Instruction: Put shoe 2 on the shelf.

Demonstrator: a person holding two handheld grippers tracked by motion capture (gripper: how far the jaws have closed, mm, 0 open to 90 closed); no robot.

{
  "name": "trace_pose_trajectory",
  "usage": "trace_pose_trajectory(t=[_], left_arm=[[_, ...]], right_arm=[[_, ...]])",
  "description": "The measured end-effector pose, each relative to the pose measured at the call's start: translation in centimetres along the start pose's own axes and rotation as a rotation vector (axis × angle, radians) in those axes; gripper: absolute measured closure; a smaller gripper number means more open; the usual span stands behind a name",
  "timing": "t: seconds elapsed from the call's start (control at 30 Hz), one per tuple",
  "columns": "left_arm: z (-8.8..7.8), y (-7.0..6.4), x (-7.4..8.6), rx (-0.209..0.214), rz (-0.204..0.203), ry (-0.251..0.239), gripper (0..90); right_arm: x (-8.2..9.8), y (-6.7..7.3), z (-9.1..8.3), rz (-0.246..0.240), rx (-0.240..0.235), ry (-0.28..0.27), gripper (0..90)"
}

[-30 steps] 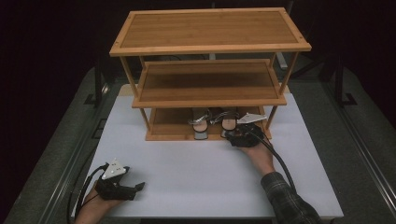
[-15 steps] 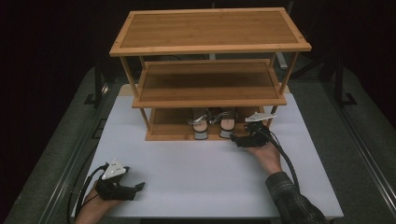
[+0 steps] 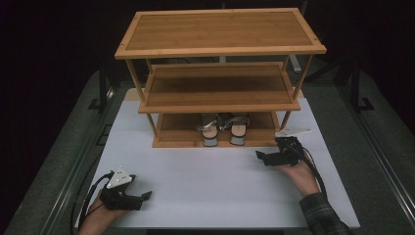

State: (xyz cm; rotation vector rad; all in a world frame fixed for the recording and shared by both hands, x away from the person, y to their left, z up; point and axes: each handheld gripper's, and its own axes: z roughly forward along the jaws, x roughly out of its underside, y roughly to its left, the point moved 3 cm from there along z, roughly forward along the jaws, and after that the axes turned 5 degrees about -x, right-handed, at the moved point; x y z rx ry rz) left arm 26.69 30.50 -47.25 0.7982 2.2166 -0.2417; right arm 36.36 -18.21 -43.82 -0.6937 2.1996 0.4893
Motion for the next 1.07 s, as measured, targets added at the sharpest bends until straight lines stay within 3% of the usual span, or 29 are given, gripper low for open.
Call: trace_pose_trajectory(t=[0.13, 0.5, 0.7, 0.8, 1.07], left_arm=[[0.0, 0.0, 0.0, -0.002, -0.001, -0.004, 12.8], [0.0, 0.0, 0.0, -0.001, -0.001, -0.003, 12.8], [0.0, 0.0, 0.0, -0.001, 0.0, 0.0, 12.8], [0.0, 0.0, 0.0, 0.0, 0.001, 0.001, 12.8], [0.0, 0.0, 0.0, 0.0, 0.0, 0.0, 12.8]], right_arm=[[1.5, -0.1, -1.6, 0.001, 0.021, 0.006, 1.8], [7.7, -1.0, -5.9, 0.019, 0.107, 0.064, 1.8], [10.7, -1.7, -6.9, 0.009, 0.146, 0.117, 0.3], [11.0, -2.0, -7.0, 0.045, 0.127, 0.103, 0.4], [11.0, -2.0, -7.0, 0.048, 0.123, 0.104, 0.4]])
